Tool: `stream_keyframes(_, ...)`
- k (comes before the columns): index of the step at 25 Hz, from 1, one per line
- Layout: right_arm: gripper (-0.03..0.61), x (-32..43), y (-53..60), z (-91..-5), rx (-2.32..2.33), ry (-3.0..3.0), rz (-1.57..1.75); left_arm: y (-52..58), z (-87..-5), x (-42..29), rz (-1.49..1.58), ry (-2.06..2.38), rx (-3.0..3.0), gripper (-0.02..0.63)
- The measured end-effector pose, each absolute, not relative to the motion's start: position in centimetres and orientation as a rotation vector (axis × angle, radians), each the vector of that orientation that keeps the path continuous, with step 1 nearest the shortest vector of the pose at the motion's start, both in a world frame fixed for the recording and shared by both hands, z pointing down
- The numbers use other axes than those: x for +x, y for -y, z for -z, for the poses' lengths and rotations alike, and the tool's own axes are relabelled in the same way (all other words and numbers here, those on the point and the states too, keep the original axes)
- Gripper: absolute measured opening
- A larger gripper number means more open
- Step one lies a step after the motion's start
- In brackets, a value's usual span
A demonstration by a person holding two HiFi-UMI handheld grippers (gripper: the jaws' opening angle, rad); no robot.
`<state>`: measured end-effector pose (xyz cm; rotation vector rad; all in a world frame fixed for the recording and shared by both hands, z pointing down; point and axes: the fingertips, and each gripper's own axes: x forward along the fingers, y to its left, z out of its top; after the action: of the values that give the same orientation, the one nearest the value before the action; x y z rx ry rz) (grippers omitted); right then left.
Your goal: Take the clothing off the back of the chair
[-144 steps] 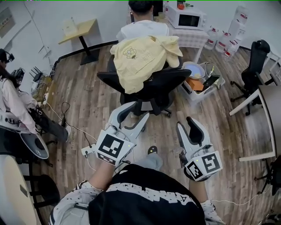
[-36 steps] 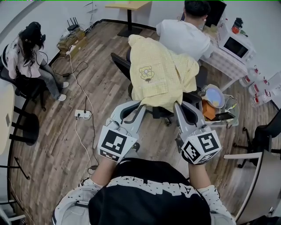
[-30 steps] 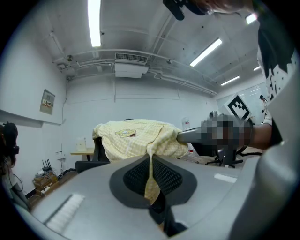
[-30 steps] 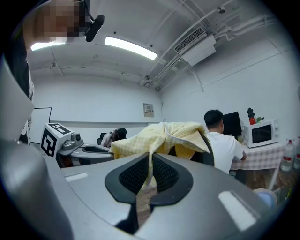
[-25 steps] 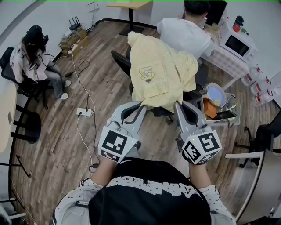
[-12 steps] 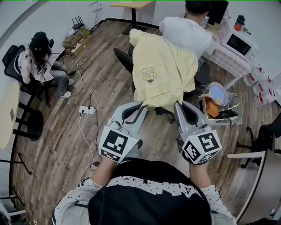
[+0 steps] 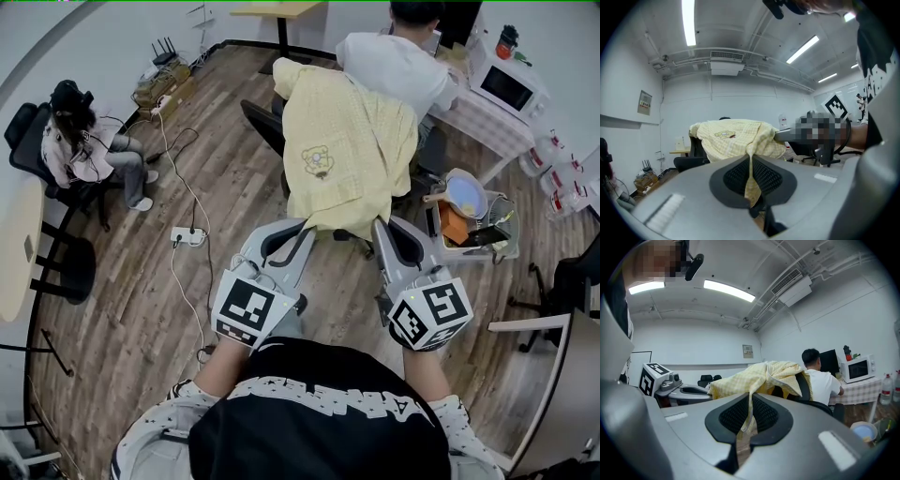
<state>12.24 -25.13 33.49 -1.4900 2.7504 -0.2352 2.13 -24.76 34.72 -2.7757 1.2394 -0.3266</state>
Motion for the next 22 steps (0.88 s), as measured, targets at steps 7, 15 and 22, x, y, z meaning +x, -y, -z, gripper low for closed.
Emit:
stream_keyframes(7, 0.031, 12.5, 24.3, -33.9, -1.493, -2.727, 0.247, 23.9, -35.0, 2.3, 0.338, -1.234, -2.775, 0.012)
stream_keyframes(15, 0.031, 12.5, 23.6, -34.1, -1.491, -2.715, 0.252, 23.2, -35.1, 2.4, 0.354, -1.224, -2.769, 0.012)
stream_keyframes(22, 0.031, 12.5, 22.8, -34.3, -1.480, -2.729, 0.261, 22.4, -35.2, 2.6, 0.368, -1.226, -2.765, 0.012)
